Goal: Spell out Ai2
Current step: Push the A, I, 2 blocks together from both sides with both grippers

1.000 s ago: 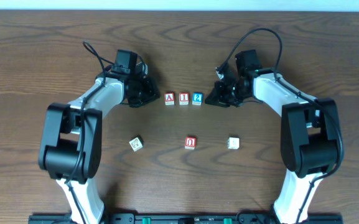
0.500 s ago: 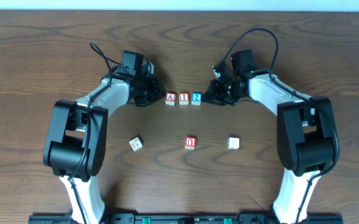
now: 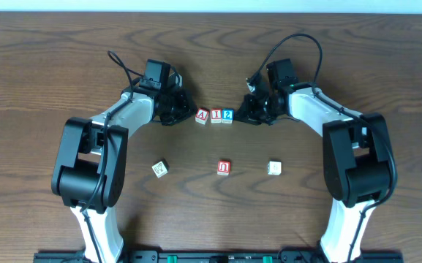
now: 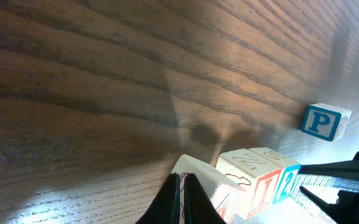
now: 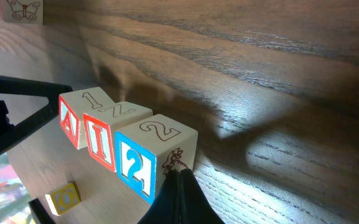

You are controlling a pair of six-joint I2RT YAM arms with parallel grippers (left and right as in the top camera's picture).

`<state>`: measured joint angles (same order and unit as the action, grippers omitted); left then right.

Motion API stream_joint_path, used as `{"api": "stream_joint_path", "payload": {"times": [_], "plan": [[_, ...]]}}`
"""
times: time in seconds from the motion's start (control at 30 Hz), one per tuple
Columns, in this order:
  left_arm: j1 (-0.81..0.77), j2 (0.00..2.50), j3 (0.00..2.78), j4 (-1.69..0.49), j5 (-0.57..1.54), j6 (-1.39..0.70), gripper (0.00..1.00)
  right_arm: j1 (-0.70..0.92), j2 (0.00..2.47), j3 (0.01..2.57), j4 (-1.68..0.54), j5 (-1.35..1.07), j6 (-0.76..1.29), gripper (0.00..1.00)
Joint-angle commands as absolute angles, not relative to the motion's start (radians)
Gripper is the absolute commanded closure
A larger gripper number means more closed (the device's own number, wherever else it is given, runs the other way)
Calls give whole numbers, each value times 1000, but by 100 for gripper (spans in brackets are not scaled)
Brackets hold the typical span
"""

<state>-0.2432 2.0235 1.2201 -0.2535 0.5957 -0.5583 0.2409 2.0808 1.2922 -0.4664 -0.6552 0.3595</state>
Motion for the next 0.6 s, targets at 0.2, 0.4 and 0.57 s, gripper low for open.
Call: {"api": "stream_joint_path", "payload": {"times": [0.2, 0.4, 0.57], "plan": [[-261, 2029, 1224, -269, 596, -585, 94, 250, 2097, 1304, -467, -667, 370, 99], [-282, 2029, 1224, -263, 592, -592, 94, 250, 2097, 1304, -476, -667, 370, 99], [-282, 2029, 1224, -260, 592, -608, 94, 250, 2097, 1304, -500, -667, 369, 99]]}}
